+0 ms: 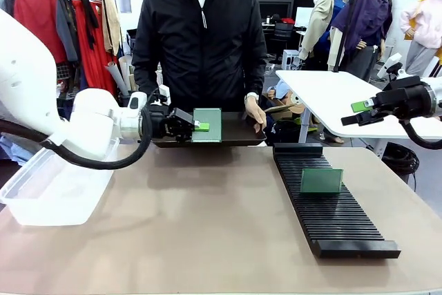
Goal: Sort PCBs into racks and boxes based on the side picked up.
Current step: If the short side of the Blank PCB is picked up, insert it into the PCB Rack ; if the long side is picked up, place it in the Organizing box.
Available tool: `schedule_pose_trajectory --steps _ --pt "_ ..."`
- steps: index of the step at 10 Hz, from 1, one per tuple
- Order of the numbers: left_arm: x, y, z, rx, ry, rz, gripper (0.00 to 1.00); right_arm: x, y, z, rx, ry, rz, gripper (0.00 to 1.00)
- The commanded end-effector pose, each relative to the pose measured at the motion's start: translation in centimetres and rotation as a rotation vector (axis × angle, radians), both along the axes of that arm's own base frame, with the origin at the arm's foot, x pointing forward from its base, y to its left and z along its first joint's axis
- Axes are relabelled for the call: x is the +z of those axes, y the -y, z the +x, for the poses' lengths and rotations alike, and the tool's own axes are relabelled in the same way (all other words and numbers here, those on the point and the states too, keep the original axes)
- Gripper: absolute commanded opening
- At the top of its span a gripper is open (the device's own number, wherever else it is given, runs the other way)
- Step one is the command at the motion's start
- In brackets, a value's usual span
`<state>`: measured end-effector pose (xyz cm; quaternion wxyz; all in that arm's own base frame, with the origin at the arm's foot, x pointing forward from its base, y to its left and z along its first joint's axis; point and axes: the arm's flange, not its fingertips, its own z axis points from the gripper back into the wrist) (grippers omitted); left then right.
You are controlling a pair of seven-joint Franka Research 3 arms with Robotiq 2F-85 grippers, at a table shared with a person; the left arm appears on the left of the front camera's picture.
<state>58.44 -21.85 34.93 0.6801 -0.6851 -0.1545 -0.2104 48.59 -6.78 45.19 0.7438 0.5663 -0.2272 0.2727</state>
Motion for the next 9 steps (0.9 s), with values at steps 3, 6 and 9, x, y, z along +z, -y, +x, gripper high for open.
schedule_pose_trajectory --steps 3,6,9 --pt "4.9 -7.5 -2.6 0.081 -0.015 0.153 0.00 0.2 -0.2 0.1 -0.007 0.007 -0.010 1.00" --pt "8.0 -13.5 -3.4 0.128 -0.062 0.324 0.00 0.2 -0.2 0.1 -0.007 0.007 -0.010 1.00" --pt "11.3 -19.9 -4.3 0.190 -0.172 0.455 0.00 0.2 -0.2 0.1 -0.007 0.007 -0.010 1.00"
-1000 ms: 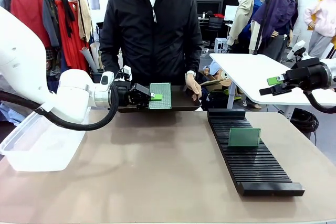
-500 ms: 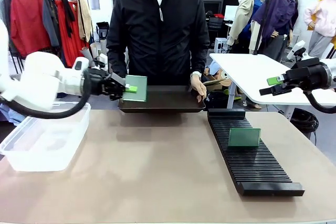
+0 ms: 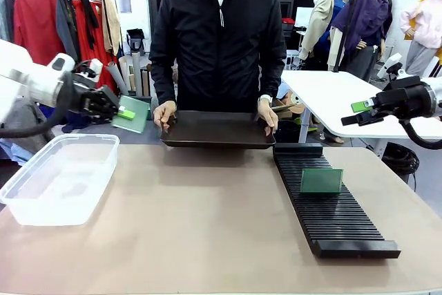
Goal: Sort PCBs into racks and boxes based on the side picked up.
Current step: If the short side of the Blank PCB is picked up, insert it into the PCB Rack ; if the long side is picked up, place it in the Organizing box.
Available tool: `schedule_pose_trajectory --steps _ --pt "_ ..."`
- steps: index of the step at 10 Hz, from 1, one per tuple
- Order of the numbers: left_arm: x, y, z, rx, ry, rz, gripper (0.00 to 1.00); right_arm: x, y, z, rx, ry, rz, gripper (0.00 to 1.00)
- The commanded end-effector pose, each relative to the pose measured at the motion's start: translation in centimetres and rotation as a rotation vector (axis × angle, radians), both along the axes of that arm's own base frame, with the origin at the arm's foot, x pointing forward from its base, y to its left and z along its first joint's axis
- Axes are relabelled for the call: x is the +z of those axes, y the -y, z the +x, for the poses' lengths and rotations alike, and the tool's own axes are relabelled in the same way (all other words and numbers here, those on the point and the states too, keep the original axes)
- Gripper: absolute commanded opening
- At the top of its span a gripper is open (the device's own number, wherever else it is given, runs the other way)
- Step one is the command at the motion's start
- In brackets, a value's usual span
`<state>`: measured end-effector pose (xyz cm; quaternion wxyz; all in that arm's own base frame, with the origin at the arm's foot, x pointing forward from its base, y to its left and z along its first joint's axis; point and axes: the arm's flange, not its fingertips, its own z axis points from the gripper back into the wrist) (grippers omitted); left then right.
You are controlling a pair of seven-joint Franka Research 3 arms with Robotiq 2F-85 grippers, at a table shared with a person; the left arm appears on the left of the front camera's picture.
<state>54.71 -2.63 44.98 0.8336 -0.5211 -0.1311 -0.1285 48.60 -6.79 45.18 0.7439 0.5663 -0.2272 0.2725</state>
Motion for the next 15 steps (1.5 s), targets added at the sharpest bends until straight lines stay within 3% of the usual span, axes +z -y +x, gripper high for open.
schedule_pose_trajectory --steps 1,5,9,13,14,15 --pt "2.0 -2.1 -0.8 0.008 -0.086 0.079 0.00 0.2 -0.2 0.1 -0.007 0.007 -0.010 1.00" --pt "2.6 -5.7 -0.9 0.091 -0.202 0.449 0.00 0.2 -0.2 0.1 -0.007 0.007 -0.010 1.00" --pt "1.8 -7.0 -0.8 0.167 -0.285 0.716 0.00 0.2 -0.2 0.1 -0.007 0.007 -0.010 1.00" --pt "0.4 -7.1 -0.3 0.163 -0.295 0.774 0.00 0.2 -0.2 0.1 -0.007 0.007 -0.010 1.00" --pt "0.7 -6.9 -0.3 0.191 -0.287 0.732 0.00 0.2 -0.2 0.1 -0.007 0.007 -0.010 1.00" --pt "0.3 -7.4 -0.6 0.149 -0.289 0.745 0.00 0.2 -0.2 0.1 -0.007 0.007 -0.010 1.00"
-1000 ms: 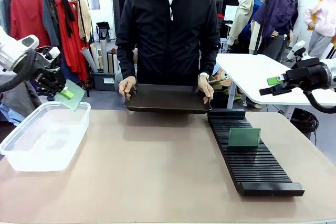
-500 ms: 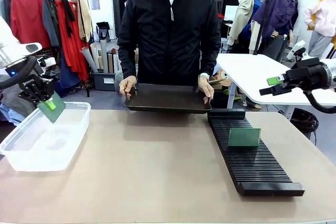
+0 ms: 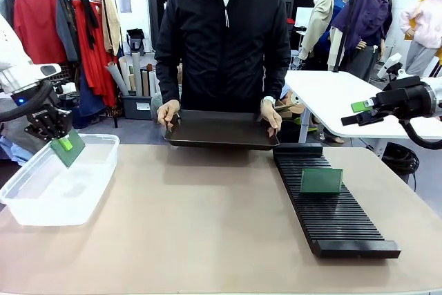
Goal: Sort PCBs into racks and boxes based on the side picked up.
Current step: If the short side of the Blank PCB is picked up, insert it into the PCB Rack ; if the long side is picked up, place it in the Organizing box.
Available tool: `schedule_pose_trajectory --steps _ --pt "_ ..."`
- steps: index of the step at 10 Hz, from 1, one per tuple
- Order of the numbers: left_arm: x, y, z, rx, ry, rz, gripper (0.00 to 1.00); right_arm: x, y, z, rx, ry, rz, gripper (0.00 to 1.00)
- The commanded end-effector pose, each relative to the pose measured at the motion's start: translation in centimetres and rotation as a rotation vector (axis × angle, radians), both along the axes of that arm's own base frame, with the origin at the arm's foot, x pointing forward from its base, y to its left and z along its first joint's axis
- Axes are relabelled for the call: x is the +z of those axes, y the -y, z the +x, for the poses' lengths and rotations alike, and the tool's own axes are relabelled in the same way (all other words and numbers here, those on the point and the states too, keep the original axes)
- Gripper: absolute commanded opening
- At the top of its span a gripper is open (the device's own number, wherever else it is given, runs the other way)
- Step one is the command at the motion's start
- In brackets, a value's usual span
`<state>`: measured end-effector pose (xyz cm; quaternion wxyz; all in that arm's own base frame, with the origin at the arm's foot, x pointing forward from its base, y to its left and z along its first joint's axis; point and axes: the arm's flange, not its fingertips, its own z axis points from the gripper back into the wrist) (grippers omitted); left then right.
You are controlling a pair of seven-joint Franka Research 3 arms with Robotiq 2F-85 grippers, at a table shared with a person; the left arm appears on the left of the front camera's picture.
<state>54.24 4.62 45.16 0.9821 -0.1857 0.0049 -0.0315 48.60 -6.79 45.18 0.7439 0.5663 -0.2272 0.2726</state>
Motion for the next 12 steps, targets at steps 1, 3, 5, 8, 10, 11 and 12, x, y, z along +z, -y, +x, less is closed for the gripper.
schedule_pose_trajectory --steps 1,3,5,8,10,11,12 --pt "0.1 -0.2 -0.1 -0.001 -0.001 0.001 0.00 0.2 -0.2 0.1 -0.007 0.007 -0.010 1.00" --pt "0.1 -0.2 -0.1 -0.001 -0.001 0.001 0.00 0.2 -0.2 0.1 -0.007 0.007 -0.010 1.00" --pt "0.0 0.0 0.0 0.000 -0.001 0.000 0.00 0.2 -0.2 0.1 -0.007 0.007 -0.010 1.00" --pt "-4.0 -1.0 1.7 0.029 -0.042 -0.017 0.00 0.2 -0.2 0.1 -0.007 0.007 -0.010 1.00" --pt "-6.9 -2.2 2.1 0.022 -0.062 -0.059 0.00 0.2 -0.2 0.1 -0.007 0.007 -0.010 1.00" --pt "-7.9 -2.6 2.3 0.014 -0.057 -0.096 0.00 0.2 -0.2 0.1 -0.007 0.007 -0.010 1.00" --pt "-8.6 -2.8 2.3 -0.012 -0.054 -0.121 0.00 0.2 -0.2 0.1 -0.007 0.007 -0.010 1.00"
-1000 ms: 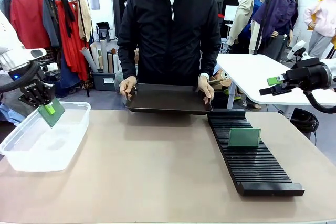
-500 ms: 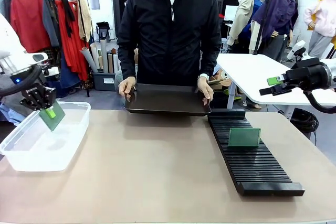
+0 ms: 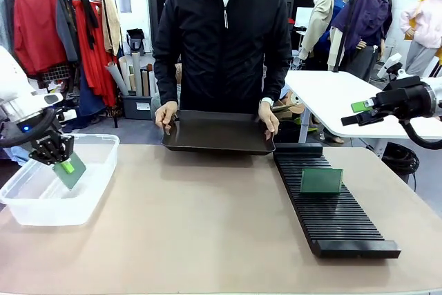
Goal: Sort PCBs into racks and boxes based on the side picked up.
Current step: If the short side of the Blank PCB is picked up, insert it into the PCB Rack ; if the long side is picked up, place it in the Organizing box.
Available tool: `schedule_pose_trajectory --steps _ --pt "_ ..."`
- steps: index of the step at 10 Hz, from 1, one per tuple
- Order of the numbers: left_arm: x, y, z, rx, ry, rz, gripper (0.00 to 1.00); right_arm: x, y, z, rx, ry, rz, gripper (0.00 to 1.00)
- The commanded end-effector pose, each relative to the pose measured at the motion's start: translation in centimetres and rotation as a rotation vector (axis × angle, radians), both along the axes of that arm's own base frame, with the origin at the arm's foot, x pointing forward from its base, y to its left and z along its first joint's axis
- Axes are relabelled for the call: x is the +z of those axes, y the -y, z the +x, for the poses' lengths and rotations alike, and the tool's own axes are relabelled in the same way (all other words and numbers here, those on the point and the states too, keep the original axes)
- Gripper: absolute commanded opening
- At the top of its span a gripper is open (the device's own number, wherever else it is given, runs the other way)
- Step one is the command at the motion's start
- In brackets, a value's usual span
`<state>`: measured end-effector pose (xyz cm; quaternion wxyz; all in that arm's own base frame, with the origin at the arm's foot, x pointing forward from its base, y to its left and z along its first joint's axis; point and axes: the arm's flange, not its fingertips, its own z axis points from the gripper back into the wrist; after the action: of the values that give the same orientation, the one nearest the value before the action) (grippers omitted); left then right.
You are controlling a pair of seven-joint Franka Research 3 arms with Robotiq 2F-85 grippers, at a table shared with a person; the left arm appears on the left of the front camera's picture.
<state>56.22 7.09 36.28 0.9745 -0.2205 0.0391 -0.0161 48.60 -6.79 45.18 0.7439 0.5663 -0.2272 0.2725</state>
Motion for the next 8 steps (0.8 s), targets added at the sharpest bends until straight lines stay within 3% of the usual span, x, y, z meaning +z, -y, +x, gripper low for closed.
schedule_pose_trajectory --steps 1,5,6,8 --pt "-0.8 -0.4 0.4 -0.048 0.032 -0.057 0.00 0.2 -0.2 0.1 -0.007 0.007 -0.010 1.00" --pt "-2.5 -0.2 0.2 -0.090 0.048 -0.095 0.00 0.2 -0.2 0.1 -0.007 0.007 -0.010 1.00" --pt "-2.8 0.0 0.4 -0.088 0.048 -0.111 0.10 0.2 -0.2 0.1 -0.007 0.007 -0.010 1.00" --pt "-2.8 0.1 0.5 -0.082 0.046 -0.124 0.48 0.2 -0.2 0.1 -0.007 0.007 -0.010 1.00"
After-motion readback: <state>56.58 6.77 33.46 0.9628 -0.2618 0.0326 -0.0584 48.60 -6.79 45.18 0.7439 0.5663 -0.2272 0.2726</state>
